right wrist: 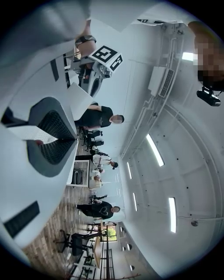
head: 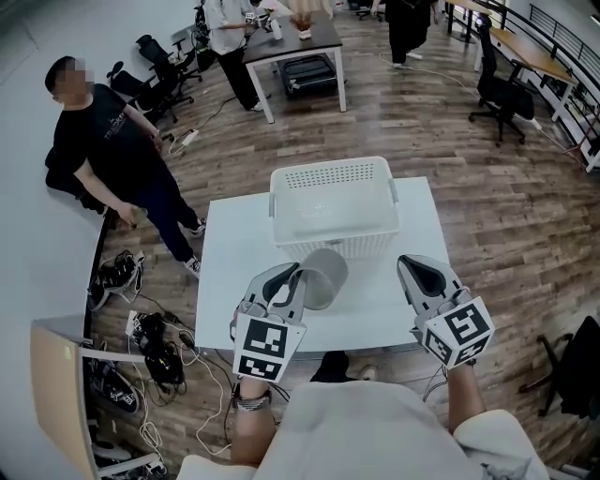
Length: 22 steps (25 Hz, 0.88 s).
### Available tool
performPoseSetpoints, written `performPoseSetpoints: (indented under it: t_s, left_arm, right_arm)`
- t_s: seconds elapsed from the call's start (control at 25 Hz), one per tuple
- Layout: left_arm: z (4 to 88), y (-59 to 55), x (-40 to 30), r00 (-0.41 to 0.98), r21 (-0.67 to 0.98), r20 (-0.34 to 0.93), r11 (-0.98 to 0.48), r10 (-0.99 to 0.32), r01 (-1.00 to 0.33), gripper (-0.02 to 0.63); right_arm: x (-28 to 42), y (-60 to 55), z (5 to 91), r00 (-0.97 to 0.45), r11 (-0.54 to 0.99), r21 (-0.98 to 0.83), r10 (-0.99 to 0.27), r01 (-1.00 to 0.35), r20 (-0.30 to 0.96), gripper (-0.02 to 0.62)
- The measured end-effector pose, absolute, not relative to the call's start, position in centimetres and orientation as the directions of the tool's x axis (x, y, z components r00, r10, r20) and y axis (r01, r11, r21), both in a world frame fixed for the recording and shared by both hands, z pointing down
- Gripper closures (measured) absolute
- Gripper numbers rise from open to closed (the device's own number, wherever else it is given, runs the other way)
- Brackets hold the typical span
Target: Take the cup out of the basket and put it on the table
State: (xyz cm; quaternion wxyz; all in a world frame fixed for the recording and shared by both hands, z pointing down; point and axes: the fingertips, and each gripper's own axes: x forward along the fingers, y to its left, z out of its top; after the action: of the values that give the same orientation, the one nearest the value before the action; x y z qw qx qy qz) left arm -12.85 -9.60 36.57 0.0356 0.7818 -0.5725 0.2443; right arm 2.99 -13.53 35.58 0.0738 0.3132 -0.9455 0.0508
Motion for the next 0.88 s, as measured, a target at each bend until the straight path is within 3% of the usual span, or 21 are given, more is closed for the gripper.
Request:
performPoseSetpoints:
  t_s: [0.88]
  left_arm:
    - [36.0,-9.7,-11.9,0.252,-0.213,0.404,-0.358,-0.879,-0.909,0.577]
  right_arm:
    - [3.2,-13.5,35.5,-0.788,0.802,-0.013,-0.585,-0.598,0.191,0.58]
